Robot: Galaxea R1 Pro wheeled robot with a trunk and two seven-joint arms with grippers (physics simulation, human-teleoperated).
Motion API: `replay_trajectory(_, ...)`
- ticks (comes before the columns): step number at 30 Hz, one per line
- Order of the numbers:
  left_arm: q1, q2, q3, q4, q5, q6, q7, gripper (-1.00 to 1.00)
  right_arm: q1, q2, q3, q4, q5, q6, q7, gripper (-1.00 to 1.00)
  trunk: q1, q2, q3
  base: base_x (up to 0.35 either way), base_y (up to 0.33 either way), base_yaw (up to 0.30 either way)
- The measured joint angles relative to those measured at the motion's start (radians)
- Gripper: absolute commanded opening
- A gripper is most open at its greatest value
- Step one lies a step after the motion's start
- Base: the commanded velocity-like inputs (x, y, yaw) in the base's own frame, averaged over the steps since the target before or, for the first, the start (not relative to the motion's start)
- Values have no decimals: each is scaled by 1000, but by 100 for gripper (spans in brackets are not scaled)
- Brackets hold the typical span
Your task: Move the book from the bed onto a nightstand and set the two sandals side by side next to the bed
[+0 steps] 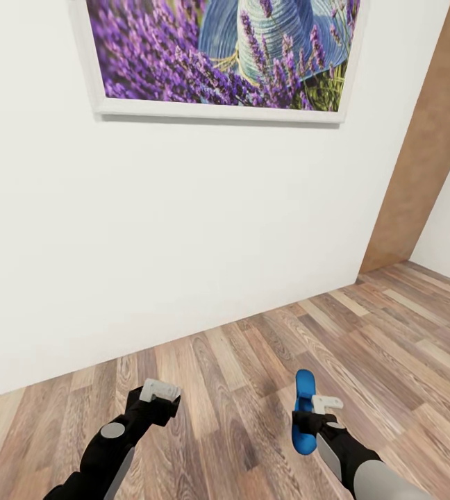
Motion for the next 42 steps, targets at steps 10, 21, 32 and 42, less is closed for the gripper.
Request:
replay_trajectory(10,0,0,0,4,-1,-1,4,100,1,1,-1,-1,0,-1,0,-100,-38,70,31,0,0,0)
replay_trajectory(21,-1,-1,0,26,-1,-4,4,100,1,-1,0,-1,-1,-1,0,-100,-81,147,66,0,0,0)
replay_trajectory(32,0,-1,-1,29,-2,-19,5,100,1,1,0,-1,0,-1,0,-100,-123,224,100,0,0,0)
replay_trajectory(42,-1,-1,0,49,-1,-19,6,100,1,3,1,4,0,-1,0,-100,-161,294,132,0,0,0)
